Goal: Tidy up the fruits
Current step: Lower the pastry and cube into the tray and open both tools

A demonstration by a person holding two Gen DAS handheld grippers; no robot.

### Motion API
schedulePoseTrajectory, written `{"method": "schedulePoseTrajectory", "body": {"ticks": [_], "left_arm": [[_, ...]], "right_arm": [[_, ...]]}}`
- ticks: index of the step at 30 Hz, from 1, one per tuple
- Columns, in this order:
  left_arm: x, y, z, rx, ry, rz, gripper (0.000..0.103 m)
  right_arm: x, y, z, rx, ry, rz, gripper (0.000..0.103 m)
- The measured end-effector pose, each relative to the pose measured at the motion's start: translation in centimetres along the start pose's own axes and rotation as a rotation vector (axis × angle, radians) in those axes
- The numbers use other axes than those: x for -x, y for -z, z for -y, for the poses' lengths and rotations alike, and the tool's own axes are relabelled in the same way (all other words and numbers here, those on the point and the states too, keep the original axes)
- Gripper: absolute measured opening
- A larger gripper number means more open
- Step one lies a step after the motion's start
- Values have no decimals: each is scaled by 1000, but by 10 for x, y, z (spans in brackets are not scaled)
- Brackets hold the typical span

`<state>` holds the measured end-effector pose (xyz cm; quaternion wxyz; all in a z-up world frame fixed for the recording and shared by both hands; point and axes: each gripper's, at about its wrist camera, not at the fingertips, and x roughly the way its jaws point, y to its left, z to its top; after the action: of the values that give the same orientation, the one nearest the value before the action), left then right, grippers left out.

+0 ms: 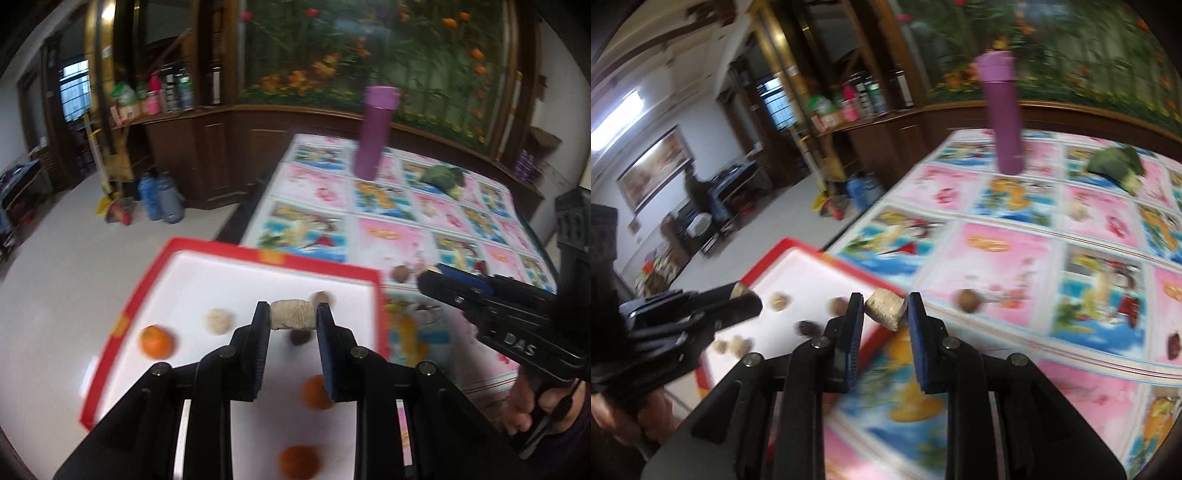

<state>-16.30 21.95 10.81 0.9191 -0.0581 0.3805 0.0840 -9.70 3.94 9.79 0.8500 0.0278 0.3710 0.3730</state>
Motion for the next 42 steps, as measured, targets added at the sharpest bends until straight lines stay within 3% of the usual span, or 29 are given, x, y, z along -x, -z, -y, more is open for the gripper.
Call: {"method": "schedulePoseTrajectory", "body": {"ticks": [6, 15, 22, 38, 40, 42], "left_arm": [[1, 20, -55, 86, -73, -15, 24], [-7, 42, -89, 125, -110, -47, 24], [-20, 50, -97, 130, -92, -83, 24], [-41, 62, -107, 127, -81, -163, 25], [-39, 62, -109, 140, -84, -173, 27], [-36, 62, -111, 154, -86, -171, 37]], "right_arm": [[-31, 12, -59, 92, -61, -76, 26], [-66, 33, -117, 202, -100, -171, 26], [-96, 42, -136, 230, -98, -245, 26], [-114, 48, -149, 225, -54, -327, 27], [-114, 47, -148, 221, -55, -334, 27], [-114, 45, -146, 205, -59, -347, 27]]}}
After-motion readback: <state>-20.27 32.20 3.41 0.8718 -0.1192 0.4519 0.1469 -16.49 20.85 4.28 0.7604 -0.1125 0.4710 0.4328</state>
